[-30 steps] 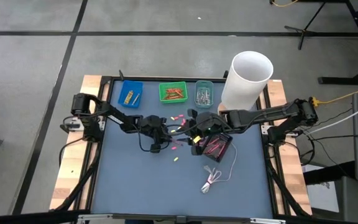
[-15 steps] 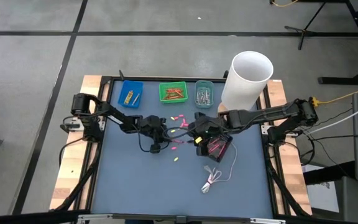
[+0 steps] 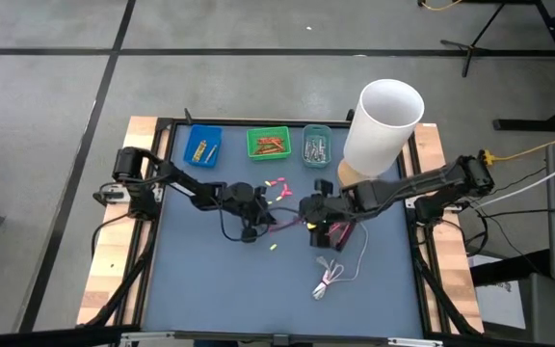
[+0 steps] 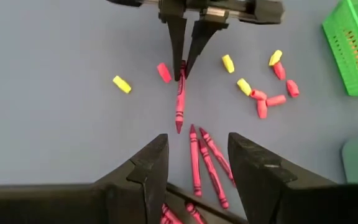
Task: Sort crayons
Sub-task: Put the red crayon into the black bin
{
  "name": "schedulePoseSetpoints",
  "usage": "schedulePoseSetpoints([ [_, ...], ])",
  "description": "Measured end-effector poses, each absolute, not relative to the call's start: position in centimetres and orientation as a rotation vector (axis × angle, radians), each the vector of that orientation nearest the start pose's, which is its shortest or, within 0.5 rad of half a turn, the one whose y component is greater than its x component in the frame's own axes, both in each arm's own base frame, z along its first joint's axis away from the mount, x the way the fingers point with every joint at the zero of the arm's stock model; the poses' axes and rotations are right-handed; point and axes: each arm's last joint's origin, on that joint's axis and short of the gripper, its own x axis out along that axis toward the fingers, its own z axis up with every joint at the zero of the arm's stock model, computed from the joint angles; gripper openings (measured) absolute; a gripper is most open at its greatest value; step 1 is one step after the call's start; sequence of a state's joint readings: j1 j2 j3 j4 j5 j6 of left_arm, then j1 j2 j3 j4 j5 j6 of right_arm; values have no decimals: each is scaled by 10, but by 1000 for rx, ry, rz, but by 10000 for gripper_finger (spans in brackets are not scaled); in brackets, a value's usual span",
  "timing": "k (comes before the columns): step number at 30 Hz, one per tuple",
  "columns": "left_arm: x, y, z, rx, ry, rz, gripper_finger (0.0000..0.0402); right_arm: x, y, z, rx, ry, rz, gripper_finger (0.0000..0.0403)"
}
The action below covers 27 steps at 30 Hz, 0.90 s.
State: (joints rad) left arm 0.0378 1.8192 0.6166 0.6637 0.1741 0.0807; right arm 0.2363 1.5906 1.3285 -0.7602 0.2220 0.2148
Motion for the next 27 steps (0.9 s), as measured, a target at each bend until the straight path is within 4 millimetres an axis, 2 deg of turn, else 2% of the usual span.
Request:
schedulePoseSetpoints([
  [5, 332, -5, 123, 41, 443, -182, 6, 315, 79, 279, -73, 1001, -108, 163],
  [10, 351, -18, 146, 58, 353, -202, 6, 313, 78, 277, -84, 1032, -127, 163],
  [17, 367, -33, 169, -27, 285, -71, 6, 304, 75, 277, -113, 1105, -143, 163],
  [22, 372, -40, 171, -146, 271, -16, 6, 291, 69, 284, -177, 1133, -214, 163],
  [27, 383, -44, 157, -191, 301, 36, 6, 281, 64, 296, -227, 1092, -294, 163],
])
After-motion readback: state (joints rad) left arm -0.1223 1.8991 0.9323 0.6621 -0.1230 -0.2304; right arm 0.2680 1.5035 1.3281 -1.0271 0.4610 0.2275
